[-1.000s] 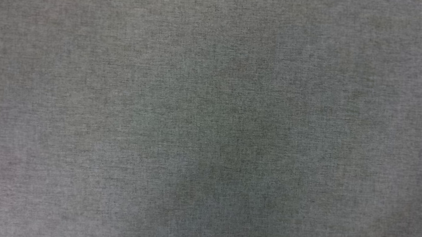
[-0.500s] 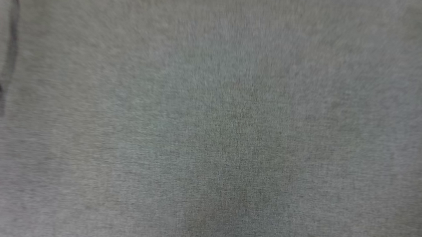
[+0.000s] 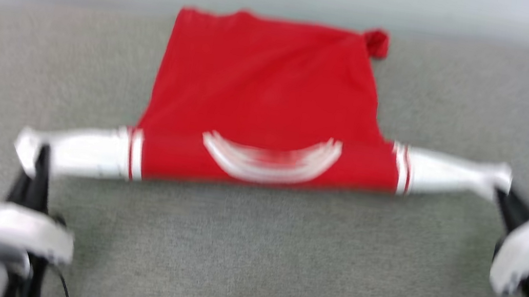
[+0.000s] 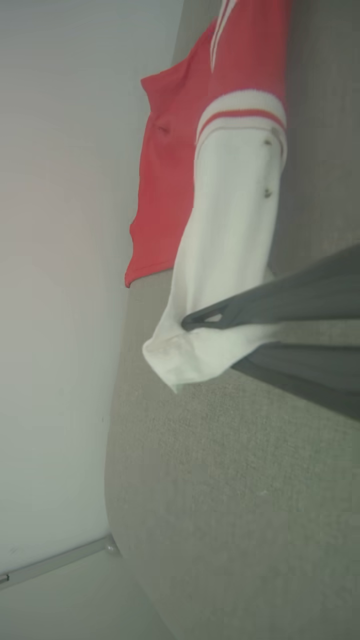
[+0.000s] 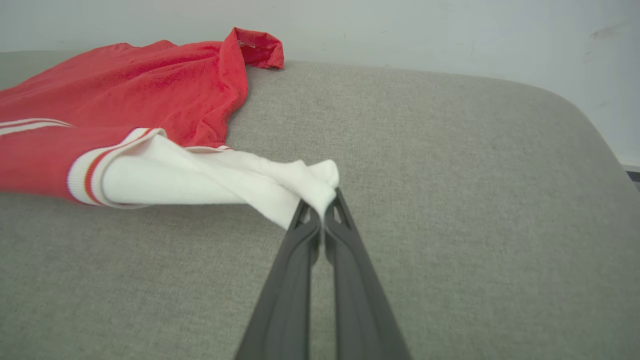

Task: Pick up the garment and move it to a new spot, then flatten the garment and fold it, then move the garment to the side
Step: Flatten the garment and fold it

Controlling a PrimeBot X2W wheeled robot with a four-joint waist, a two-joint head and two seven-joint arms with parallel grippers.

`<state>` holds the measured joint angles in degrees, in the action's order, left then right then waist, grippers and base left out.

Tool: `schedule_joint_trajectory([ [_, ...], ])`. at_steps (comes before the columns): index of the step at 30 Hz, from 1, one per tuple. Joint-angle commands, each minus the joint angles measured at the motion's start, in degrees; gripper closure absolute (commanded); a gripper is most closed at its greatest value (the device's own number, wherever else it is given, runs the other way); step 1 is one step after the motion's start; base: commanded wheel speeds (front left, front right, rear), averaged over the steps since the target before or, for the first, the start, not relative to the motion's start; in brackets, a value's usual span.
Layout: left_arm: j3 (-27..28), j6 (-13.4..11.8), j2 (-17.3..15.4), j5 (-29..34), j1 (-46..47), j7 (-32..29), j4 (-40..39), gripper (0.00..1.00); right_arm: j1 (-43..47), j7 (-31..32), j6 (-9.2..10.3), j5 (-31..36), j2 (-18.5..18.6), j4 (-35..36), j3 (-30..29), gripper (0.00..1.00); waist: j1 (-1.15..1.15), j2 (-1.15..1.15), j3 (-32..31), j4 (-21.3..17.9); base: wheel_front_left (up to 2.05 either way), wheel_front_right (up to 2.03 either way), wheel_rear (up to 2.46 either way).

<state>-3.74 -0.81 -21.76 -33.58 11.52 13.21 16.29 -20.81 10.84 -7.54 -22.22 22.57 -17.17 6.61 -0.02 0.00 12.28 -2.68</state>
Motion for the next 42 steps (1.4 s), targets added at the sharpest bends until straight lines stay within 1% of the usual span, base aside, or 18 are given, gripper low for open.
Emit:
schedule_joint_trajectory([
  [1, 0.10, -0.97, 0.40, -0.37, -3.15, -0.65, -1.74, 1.00, 4.30, 1.21, 0.10, 0.55, -0.52, 2.12, -1.83, 1.00, 0.02, 0.00, -3.86, -0.63, 0.00, 0.00, 0.00],
  [5, -0.93, -2.96, 1.48, -1.04, -11.96, -3.56, -5.76, 1.00, 16.17, 5.36, 0.09, 1.23, -4.28, 7.84, -6.62, 1.00, 0.02, 0.00, -6.39, -0.64, 0.00, 0.00, 0.00],
  [9, -1.48, -4.77, 1.59, -1.47, -19.03, -6.32, -8.95, 1.00, 26.87, 10.25, 0.09, 2.11, -7.98, 12.95, -10.29, 1.00, 0.02, 0.00, -8.38, -0.46, 0.00, 0.00, 0.00],
  [12, -1.44, -6.27, 1.76, -2.06, -24.08, -8.01, -10.63, 1.00, 32.71, 14.40, 0.09, 2.82, -10.06, 15.76, -10.90, 1.00, 0.02, 0.00, -9.58, -0.94, 0.00, 0.00, 0.00],
  [13, -1.58, -6.56, 1.84, -2.15, -25.19, -8.45, -11.19, 1.00, 34.40, 15.80, 0.09, 3.91, -9.57, 16.30, -10.66, 1.00, 0.02, 0.00, -9.90, -0.90, 0.00, 0.00, 0.00],
  [14, -1.73, -6.90, 1.95, -2.30, -26.28, -8.94, -11.62, 1.00, 35.79, 17.18, 0.09, 3.36, -10.30, 16.66, -10.52, 0.87, 0.02, 0.00, -10.17, -0.83, 0.00, 0.00, 0.00],
  [15, -1.86, -7.15, 2.03, -2.34, -27.21, -9.16, -12.13, 1.00, 36.87, 18.58, 0.09, 2.84, -11.22, 16.88, -10.56, 0.57, 0.02, 0.00, -10.56, -0.81, 0.00, 0.00, 0.00],
  [16, -2.07, -7.36, 2.21, -2.45, -28.13, -9.43, -12.51, 1.00, 37.73, 19.81, 0.08, 2.89, -11.15, 17.20, -10.27, 0.00, 0.02, 0.00, -10.75, -0.80, 0.00, 0.00, 0.00],
  [18, -2.68, -7.52, 2.58, -2.14, -28.80, -9.68, -13.40, 1.00, 37.95, 21.03, 0.08, 2.04, -11.68, 18.00, -10.34, 0.00, 0.02, 0.00, -10.87, -0.61, 0.00, 0.00, 0.00],
  [21, -3.39, -7.70, 3.14, -2.06, -28.55, -9.68, -14.48, 1.00, 35.50, 20.02, 0.07, 2.81, -12.35, 18.86, -11.80, 0.00, 0.02, 0.00, -10.75, -0.31, 0.00, 0.00, 0.00],
  [23, -3.57, -7.75, 3.17, -1.85, -27.75, -9.43, -15.24, 1.00, 32.13, 17.91, 0.06, 3.13, -12.96, 19.24, -13.17, 0.00, 0.02, 0.00, -10.14, -0.11, 0.00, 0.00, 0.00],
  [26, -4.17, -7.37, 3.19, -1.25, -26.06, -8.93, -16.65, 1.00, 25.59, 14.28, 0.06, 4.49, -13.37, 17.52, -15.15, 0.00, 0.02, 0.00, -8.35, 0.86, 0.00, 0.00, 0.00],
  [29, -4.86, -7.26, 3.55, -0.55, -23.91, -8.54, -18.05, 1.00, 16.59, 10.86, 0.06, 4.70, -13.05, 13.24, -16.51, 0.00, 0.02, 0.00, -5.60, 2.28, 0.00, 0.00, 0.00],
  [30, -4.86, -7.26, 3.55, -0.55, -23.91, -8.54, -18.05, 1.00, 16.59, 10.86, 0.06, 4.70, -13.05, 13.24, -16.51, 0.00, 0.02, 0.00, -5.60, 2.28, 0.00, 0.00, 0.00],
  [32, -5.50, -7.42, 3.82, 0.06, -22.26, -8.43, -19.02, 1.00, 10.40, 9.22, 0.07, 5.07, -12.47, 9.65, -17.36, 0.00, 0.02, 0.00, -3.34, 3.67, 0.00, 0.00, 0.00],
  [35, -6.64, -7.11, 4.34, 1.14, -19.45, -7.90, -20.42, 1.00, 0.86, 8.70, 0.06, 4.80, -11.55, 3.14, -17.39, 0.00, 0.02, 0.00, 0.25, 5.94, 0.00, 0.00, 0.00],
  [39, -8.35, -6.25, 5.38, 2.45, -15.29, -6.51, -21.88, 1.00, -11.40, 11.24, 0.06, 3.98, -9.44, -4.96, -16.44, 0.00, 0.02, 0.00, 5.26, 9.16, 0.00, 0.00, 0.00],
  [42, -9.31, -5.78, 6.18, 3.11, -12.34, -5.54, -22.53, 1.00, -20.01, 16.38, 0.06, 4.05, -7.33, -9.71, -15.15, 0.00, 0.02, 0.00, 9.08, 11.61, 0.00, 0.00, 0.00],
])
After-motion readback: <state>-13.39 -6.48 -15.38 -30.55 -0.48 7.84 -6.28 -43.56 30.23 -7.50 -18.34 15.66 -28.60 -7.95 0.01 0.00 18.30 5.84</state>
